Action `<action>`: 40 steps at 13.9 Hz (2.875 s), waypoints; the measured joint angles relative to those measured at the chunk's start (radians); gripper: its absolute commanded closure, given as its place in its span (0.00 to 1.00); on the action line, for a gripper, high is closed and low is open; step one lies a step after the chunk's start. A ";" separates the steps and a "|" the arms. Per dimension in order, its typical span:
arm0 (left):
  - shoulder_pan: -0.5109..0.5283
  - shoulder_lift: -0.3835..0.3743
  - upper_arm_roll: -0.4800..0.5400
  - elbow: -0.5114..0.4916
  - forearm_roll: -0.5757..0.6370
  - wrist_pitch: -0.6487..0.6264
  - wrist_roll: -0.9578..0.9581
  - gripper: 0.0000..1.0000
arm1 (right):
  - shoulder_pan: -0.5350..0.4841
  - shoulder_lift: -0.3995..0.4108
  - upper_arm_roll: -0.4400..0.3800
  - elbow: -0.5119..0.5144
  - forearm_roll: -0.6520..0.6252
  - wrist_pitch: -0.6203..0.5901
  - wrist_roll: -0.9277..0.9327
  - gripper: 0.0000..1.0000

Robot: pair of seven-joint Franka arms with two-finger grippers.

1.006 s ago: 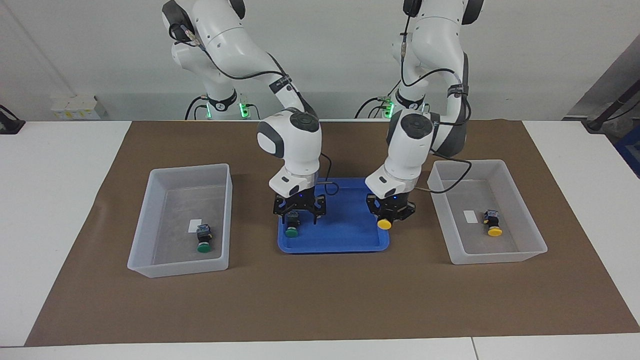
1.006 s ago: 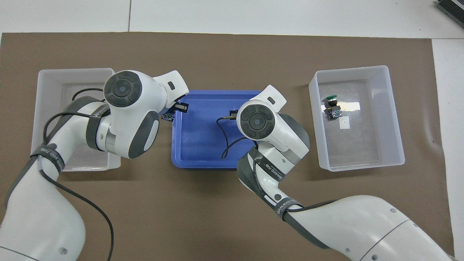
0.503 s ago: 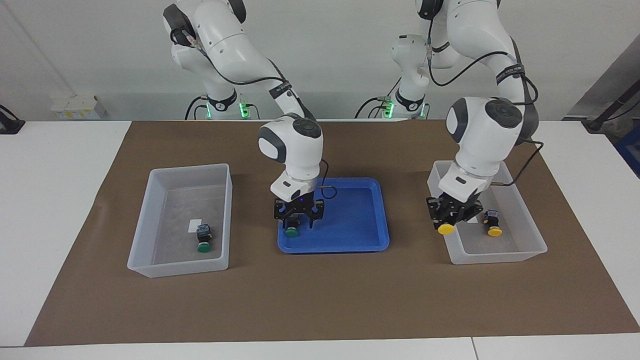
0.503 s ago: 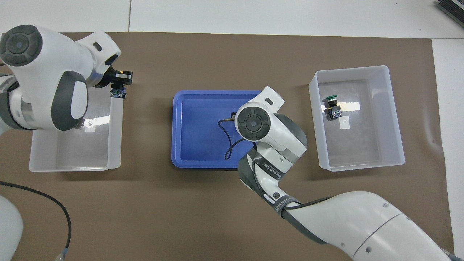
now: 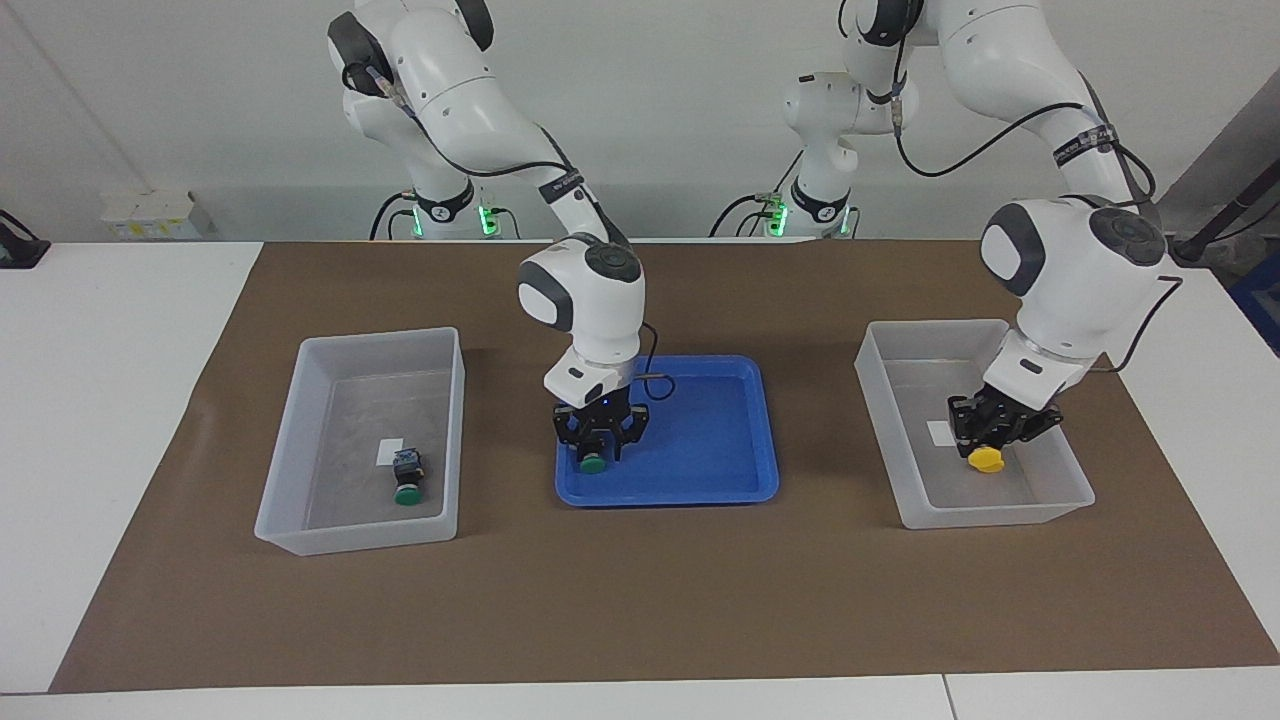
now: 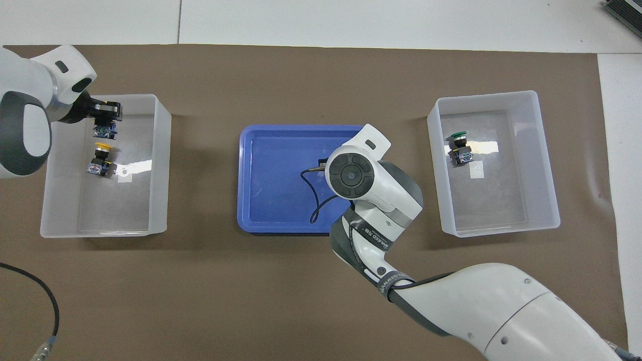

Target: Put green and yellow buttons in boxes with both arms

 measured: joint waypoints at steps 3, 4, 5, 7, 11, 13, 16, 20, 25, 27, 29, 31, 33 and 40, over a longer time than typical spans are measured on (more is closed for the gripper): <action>0.023 -0.004 0.000 -0.052 0.000 0.031 0.033 1.00 | -0.006 -0.003 -0.001 0.004 0.000 0.004 0.000 1.00; 0.023 -0.006 -0.002 -0.083 0.000 0.064 0.033 1.00 | -0.017 -0.012 -0.003 0.009 0.000 0.004 -0.004 1.00; 0.022 -0.007 -0.004 -0.118 0.000 0.103 0.033 1.00 | -0.039 -0.030 -0.003 0.012 0.001 0.004 -0.021 1.00; 0.020 -0.007 -0.011 -0.182 0.000 0.173 0.033 1.00 | -0.104 -0.090 -0.002 0.013 0.035 -0.012 -0.097 1.00; 0.016 -0.006 -0.016 -0.251 0.000 0.265 0.033 1.00 | -0.240 -0.203 -0.002 0.013 0.188 -0.067 -0.343 1.00; 0.016 0.002 -0.016 -0.281 0.000 0.318 0.033 0.93 | -0.299 -0.226 -0.002 0.005 0.200 -0.088 -0.428 1.00; 0.016 0.013 -0.016 -0.294 0.000 0.346 0.032 0.34 | -0.391 -0.230 -0.002 -0.049 0.201 -0.074 -0.558 1.00; 0.016 0.013 -0.016 -0.287 0.000 0.348 0.031 0.21 | -0.479 -0.230 -0.002 -0.157 0.201 0.060 -0.644 1.00; 0.015 0.008 -0.016 -0.165 0.000 0.191 0.031 0.22 | -0.522 -0.220 -0.002 -0.245 0.201 0.159 -0.668 1.00; 0.015 0.003 -0.016 -0.082 0.000 0.079 0.025 0.22 | -0.524 -0.208 -0.001 -0.252 0.201 0.176 -0.668 1.00; 0.015 -0.002 -0.016 0.010 0.000 -0.054 0.011 0.22 | -0.530 -0.192 -0.001 -0.259 0.201 0.204 -0.668 0.89; 0.015 -0.008 -0.016 0.099 0.000 -0.183 0.006 0.22 | -0.532 -0.185 -0.001 -0.259 0.201 0.207 -0.668 0.79; 0.015 -0.016 -0.016 0.167 0.003 -0.304 0.004 0.22 | -0.532 -0.185 -0.001 -0.259 0.201 0.210 -0.668 0.59; -0.006 -0.146 -0.022 0.225 0.032 -0.487 -0.007 0.21 | -0.532 -0.190 -0.001 -0.249 0.201 0.222 -0.668 0.34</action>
